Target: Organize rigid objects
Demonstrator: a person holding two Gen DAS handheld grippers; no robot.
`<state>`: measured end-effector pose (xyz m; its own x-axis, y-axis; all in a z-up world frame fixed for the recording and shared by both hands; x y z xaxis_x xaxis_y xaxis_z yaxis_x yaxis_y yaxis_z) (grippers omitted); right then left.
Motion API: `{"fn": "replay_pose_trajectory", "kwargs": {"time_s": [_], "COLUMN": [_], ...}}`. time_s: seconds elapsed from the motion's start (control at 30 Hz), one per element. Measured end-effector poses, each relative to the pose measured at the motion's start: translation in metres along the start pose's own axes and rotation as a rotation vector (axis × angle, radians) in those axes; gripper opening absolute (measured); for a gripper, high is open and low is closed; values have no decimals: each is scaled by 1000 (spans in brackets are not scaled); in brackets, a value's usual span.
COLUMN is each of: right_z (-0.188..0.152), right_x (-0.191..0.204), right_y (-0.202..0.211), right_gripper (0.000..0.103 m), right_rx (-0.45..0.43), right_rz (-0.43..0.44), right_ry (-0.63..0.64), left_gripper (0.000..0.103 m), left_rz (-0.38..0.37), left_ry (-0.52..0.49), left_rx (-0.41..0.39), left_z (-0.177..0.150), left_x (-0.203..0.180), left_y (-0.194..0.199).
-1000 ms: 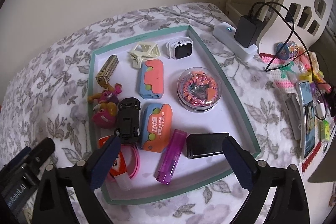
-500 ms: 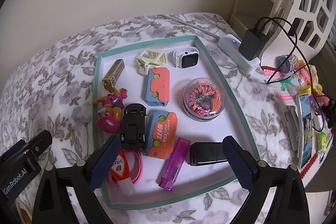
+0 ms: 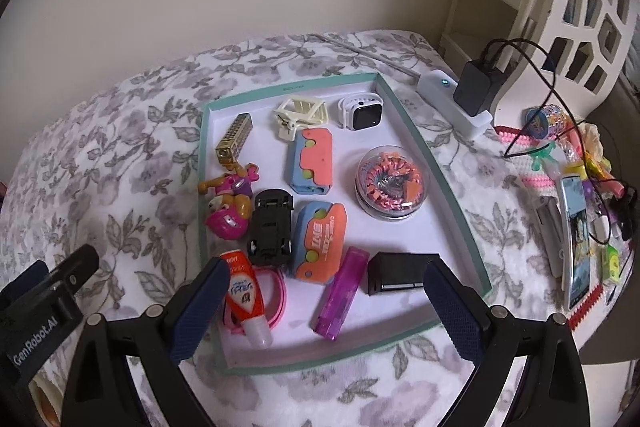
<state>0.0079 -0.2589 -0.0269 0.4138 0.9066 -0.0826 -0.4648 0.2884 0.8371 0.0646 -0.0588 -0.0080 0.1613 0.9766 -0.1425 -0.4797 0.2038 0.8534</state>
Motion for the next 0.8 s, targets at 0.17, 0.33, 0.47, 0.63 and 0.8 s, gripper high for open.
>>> {"fn": "replay_pose_trajectory", "kwargs": {"time_s": [0.17,0.33,0.47,0.63,0.8], "right_z": [-13,-28,-40,-56,-68], "right_x": [-4,-6,-5,-1,1], "right_y": [18,35,49,60,66], "right_gripper": [99,99,99,99,99], "right_rx": [-25,-55,-79,-105,-112], "right_rz": [-2,-3,-6,-14,-11], "right_ry": [-4,12,32,66,89], "left_gripper": [82,82,82,82,82], "left_rz": [-19,-21,-32,-4,-2], "left_ry": [-41,-72,-72,-77,-88], "left_rx": [-35,-63,-50,-42,-45], "left_z": [-15,-35,-46,-55,-59], "left_x": [5,10,13,15,13], "left_y": [24,40,45,48,53]}}
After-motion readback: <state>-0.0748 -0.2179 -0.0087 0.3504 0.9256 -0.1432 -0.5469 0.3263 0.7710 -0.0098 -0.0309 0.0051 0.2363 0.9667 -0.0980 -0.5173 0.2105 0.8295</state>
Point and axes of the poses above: each gripper's, at about its wrist camera, not at the fingertips, and y roughly against the way its jaws point, x to its left, z to its top, the point moved 1 cm from there along -y, roughly the way its jaws point, and after that the axes turned 9 degrees about -z, right-handed, at the moved point
